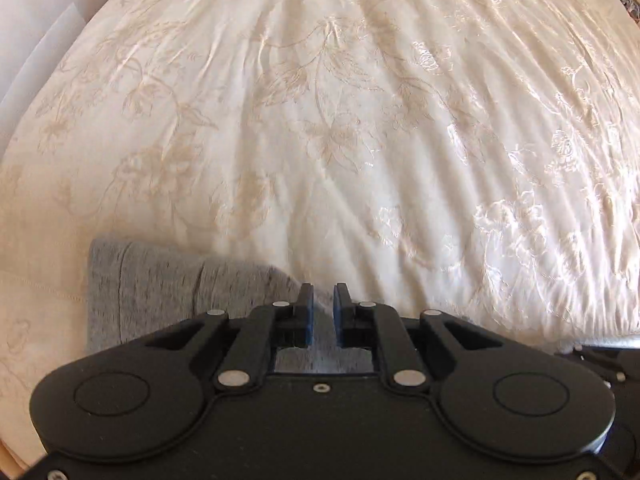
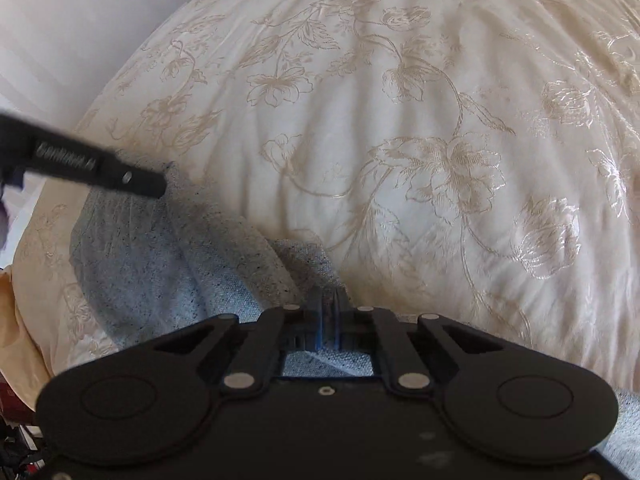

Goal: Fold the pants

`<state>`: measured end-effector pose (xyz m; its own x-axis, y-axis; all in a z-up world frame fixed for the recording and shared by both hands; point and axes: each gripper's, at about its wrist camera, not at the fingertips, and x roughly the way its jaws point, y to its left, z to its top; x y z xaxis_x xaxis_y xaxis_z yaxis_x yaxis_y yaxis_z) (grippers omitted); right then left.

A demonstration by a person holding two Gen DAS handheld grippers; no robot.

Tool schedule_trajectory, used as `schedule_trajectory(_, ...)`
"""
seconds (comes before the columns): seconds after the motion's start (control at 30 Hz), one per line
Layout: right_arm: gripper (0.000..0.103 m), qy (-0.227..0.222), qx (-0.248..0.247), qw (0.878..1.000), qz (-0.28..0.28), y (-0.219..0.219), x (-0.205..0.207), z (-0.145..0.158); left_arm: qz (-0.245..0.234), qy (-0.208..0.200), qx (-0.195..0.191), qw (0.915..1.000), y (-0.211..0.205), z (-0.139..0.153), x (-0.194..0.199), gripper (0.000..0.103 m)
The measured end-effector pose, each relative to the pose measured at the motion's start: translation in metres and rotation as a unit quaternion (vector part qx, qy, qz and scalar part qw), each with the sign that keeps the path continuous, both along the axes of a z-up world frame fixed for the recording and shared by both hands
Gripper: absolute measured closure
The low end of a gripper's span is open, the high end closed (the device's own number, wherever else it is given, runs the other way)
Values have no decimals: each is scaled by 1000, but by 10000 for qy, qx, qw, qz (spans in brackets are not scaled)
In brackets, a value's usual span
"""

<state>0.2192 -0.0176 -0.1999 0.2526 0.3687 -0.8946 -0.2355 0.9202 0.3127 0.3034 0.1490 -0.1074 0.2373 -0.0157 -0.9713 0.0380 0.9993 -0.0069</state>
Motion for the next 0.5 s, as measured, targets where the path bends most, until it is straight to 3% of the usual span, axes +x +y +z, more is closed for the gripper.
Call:
schedule_trajectory(0.1, 98, -99, 0, 9999, -71, 3, -12, 4, -82, 162, 97, 9998, -9, -16, 14, 84)
schedule_trajectory(0.2, 98, -215, -6, 9997, -76, 2, -24, 6, -114, 323, 164, 9993, -9, -35, 0, 84)
schedule_trajectory(0.37, 99, -251, -6, 9997, 31, -3, -32, 8, -453, -27, 420, 9981, -15, -29, -35, 84)
schedule_trajectory(0.5, 97, -284, -7, 9995, 149, -6, -30, 13, -397, -125, 352, 9985, -9, -28, -48, 84)
